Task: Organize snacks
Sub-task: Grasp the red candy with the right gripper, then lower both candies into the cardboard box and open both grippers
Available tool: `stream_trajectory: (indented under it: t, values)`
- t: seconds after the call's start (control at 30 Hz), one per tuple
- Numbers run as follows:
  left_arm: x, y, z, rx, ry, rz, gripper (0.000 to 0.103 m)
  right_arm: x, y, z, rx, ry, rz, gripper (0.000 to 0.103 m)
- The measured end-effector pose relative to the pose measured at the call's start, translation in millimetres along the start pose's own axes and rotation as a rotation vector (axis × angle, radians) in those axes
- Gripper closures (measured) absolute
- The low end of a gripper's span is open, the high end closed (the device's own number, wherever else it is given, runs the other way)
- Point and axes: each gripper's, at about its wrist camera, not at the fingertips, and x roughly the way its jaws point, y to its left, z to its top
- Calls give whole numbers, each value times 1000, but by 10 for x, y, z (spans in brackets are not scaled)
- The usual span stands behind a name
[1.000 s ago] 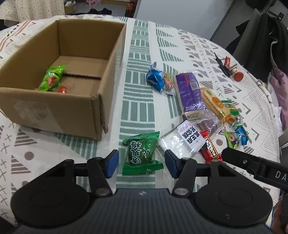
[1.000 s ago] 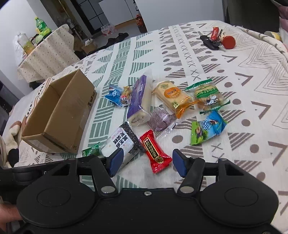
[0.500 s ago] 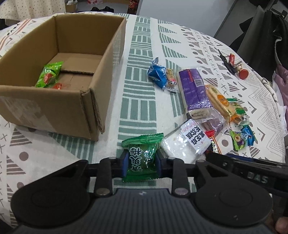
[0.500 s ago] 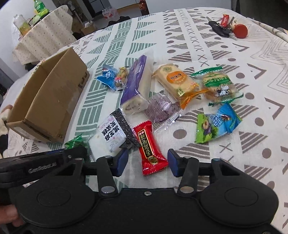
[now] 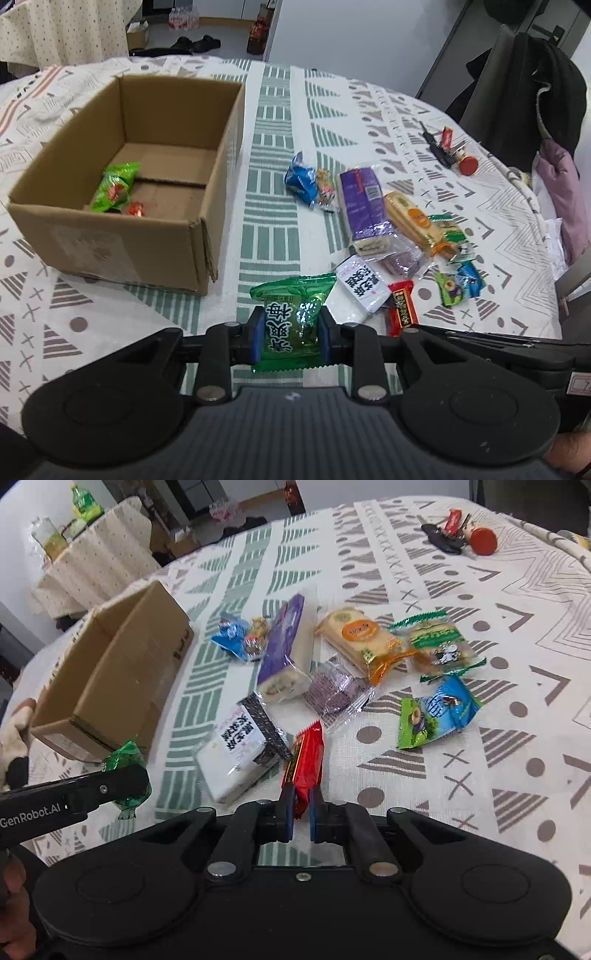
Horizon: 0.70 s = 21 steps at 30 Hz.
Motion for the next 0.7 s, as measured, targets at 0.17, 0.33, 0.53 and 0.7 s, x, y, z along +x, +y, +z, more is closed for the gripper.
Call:
stream_trajectory:
  t: [0.17, 0.33, 0.53, 0.7]
  values:
    - [-284, -9, 22, 8, -21, -10, 75, -227, 20, -88, 35, -35, 9, 99]
    - [-510, 38, 47, 0, -40, -20, 75, -424, 95, -86, 36, -71, 14, 103]
    - [-665, 140, 116, -15, -59, -26, 75, -566, 220, -70, 27, -100, 24, 103]
    - [-762, 249, 211, -31, -75, -29, 75, -732, 415, 72, -2, -133, 39, 103]
